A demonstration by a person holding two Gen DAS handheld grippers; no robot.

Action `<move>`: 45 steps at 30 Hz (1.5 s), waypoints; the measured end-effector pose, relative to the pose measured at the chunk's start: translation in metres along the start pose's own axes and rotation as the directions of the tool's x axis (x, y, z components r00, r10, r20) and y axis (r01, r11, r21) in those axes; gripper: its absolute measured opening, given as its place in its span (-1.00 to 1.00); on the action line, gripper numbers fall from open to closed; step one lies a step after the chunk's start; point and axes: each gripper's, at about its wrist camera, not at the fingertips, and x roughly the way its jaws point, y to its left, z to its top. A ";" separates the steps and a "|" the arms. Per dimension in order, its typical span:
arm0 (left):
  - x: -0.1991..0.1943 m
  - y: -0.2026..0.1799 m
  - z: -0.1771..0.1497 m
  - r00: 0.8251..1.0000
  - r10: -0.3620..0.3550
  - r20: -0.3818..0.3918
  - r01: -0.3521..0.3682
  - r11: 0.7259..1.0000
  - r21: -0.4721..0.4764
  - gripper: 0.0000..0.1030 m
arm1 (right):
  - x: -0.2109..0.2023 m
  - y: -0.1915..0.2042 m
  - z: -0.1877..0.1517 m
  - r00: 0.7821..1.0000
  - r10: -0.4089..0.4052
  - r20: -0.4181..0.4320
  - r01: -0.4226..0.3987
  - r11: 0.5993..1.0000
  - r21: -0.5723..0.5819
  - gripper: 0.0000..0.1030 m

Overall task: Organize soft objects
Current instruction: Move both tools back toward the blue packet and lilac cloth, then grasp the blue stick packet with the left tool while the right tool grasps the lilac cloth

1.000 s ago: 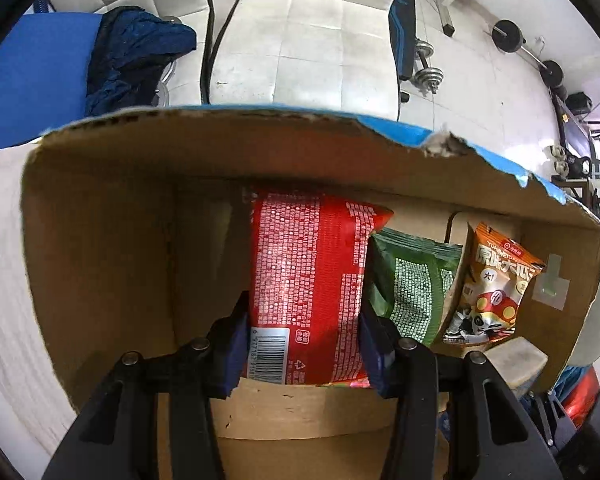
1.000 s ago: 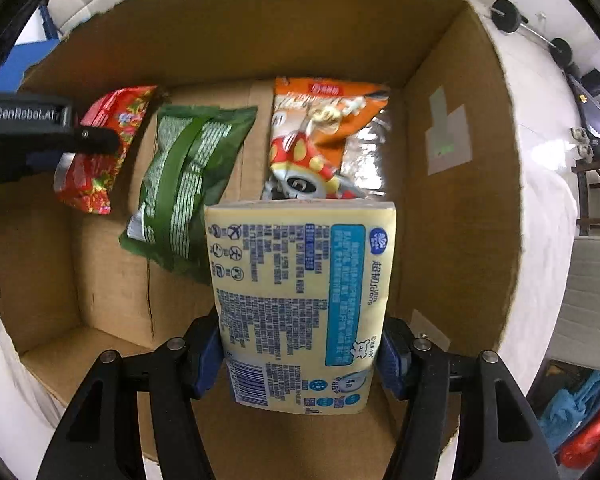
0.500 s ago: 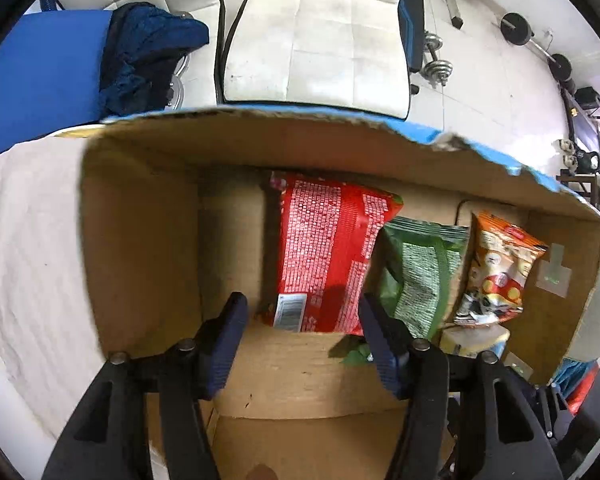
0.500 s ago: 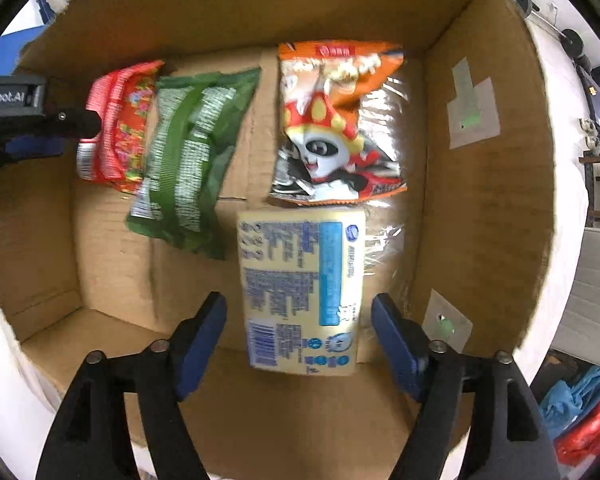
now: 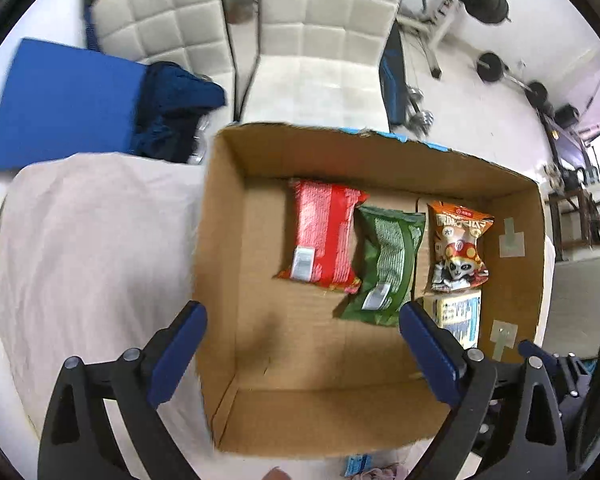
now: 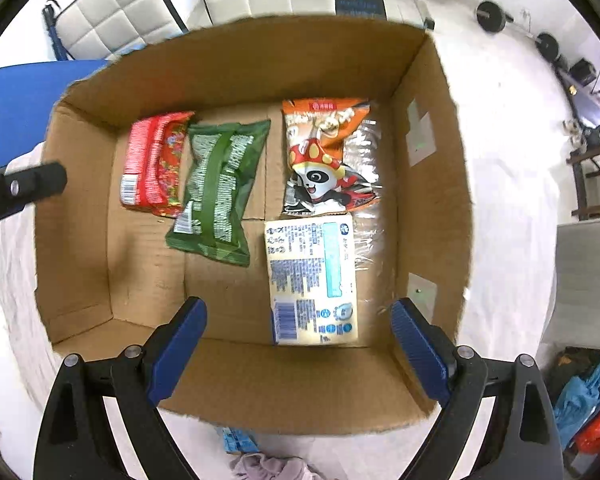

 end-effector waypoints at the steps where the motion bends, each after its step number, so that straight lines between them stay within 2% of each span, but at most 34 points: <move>1: -0.005 0.000 -0.006 1.000 -0.007 0.014 0.007 1.000 0.001 0.91 | -0.007 0.002 -0.006 1.000 -0.003 0.019 0.003 1.000 -0.003 0.85; 6: -0.041 -0.006 -0.052 0.991 0.042 0.126 -0.049 0.998 0.048 0.91 | -0.040 0.007 -0.038 0.995 0.004 0.100 -0.004 1.000 -0.002 0.85; 10: -0.068 -0.012 -0.080 0.980 0.047 0.192 -0.062 0.995 0.075 0.91 | -0.069 0.011 -0.062 0.988 0.008 0.154 -0.008 1.000 -0.003 0.85; 21: -0.140 -0.019 -0.139 0.952 0.039 0.305 -0.069 0.994 0.090 0.91 | -0.145 0.001 -0.129 0.957 0.023 0.290 -0.036 0.999 0.041 0.85; 27: -0.164 -0.015 -0.154 0.936 0.041 0.349 -0.068 0.995 0.067 0.91 | -0.165 0.001 -0.149 0.951 0.052 0.304 -0.068 0.997 0.043 0.85; 30: -0.158 -0.008 -0.163 0.941 0.065 0.332 -0.082 0.996 0.038 0.91 | -0.153 -0.004 -0.161 0.963 0.065 0.260 -0.087 0.993 0.076 0.85; 32: -0.149 -0.003 -0.174 0.944 0.093 0.315 -0.102 0.995 0.013 0.91 | -0.131 -0.012 -0.174 0.974 0.102 0.200 -0.130 0.983 0.130 0.85; 35: -0.120 0.007 -0.194 0.962 0.117 0.247 -0.116 0.993 -0.017 0.91 | -0.072 -0.028 -0.200 0.981 0.185 0.058 -0.194 0.948 0.253 0.85; 36: -0.105 0.010 -0.200 0.970 0.128 0.205 -0.126 0.992 -0.023 0.91 | -0.041 -0.036 -0.214 0.969 0.246 -0.011 -0.229 0.917 0.327 0.85; 38: -0.077 0.015 -0.212 0.982 0.138 0.126 -0.135 0.990 -0.032 0.91 | 0.000 -0.046 -0.233 0.938 0.333 -0.094 -0.262 0.861 0.437 0.85; 40: -0.057 0.018 -0.223 0.987 0.146 0.070 -0.144 0.989 -0.036 0.91 | 0.048 -0.056 -0.256 0.897 0.413 -0.160 -0.261 0.784 0.563 0.85; 41: -0.043 0.020 -0.228 0.988 0.150 0.030 -0.149 0.988 -0.041 0.91 | 0.063 -0.059 -0.264 0.887 0.427 -0.175 -0.249 0.762 0.598 0.85; 44: -0.025 0.024 -0.241 0.989 0.148 -0.022 -0.149 0.987 -0.056 0.91 | 0.100 -0.066 -0.284 0.851 0.503 -0.149 -0.258 0.649 0.716 0.85; 45: -0.018 0.024 -0.246 0.988 0.147 -0.043 -0.150 0.987 -0.058 0.91 | 0.110 -0.066 -0.289 0.833 0.538 -0.124 -0.277 0.601 0.749 0.84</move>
